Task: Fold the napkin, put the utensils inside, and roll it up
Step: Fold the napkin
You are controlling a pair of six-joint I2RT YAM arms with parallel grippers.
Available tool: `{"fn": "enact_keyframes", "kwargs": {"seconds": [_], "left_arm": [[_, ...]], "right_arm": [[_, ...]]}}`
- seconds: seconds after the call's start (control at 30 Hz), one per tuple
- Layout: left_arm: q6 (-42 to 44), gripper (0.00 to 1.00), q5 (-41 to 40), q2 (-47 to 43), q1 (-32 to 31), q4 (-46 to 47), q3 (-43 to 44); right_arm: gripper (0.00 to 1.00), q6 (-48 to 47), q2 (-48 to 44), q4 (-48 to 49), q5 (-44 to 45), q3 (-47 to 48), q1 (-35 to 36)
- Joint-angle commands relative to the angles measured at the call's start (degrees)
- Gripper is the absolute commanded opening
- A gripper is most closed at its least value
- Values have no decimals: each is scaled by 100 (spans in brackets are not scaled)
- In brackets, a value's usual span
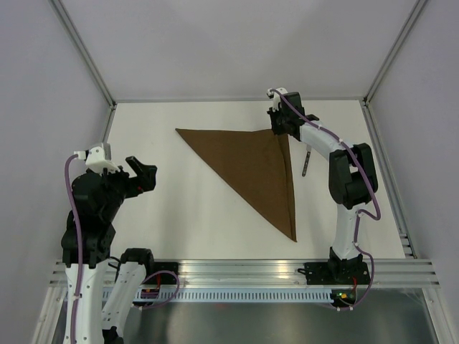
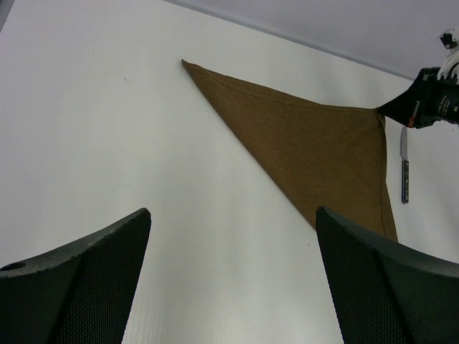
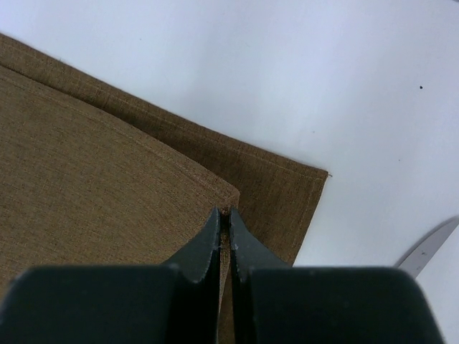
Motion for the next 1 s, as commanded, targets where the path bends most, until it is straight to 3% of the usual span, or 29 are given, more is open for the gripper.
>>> {"fn": "enact_keyframes", "kwargs": {"seconds": [0.0,0.97], "left_arm": [[224,100,128,22,15,205,-19],[180,100,155,-13,15,214,-37]], "right_arm": [[0,52,4,16,-98,192,-49],[0,228,-717,-124,-380,210,-58]]}}
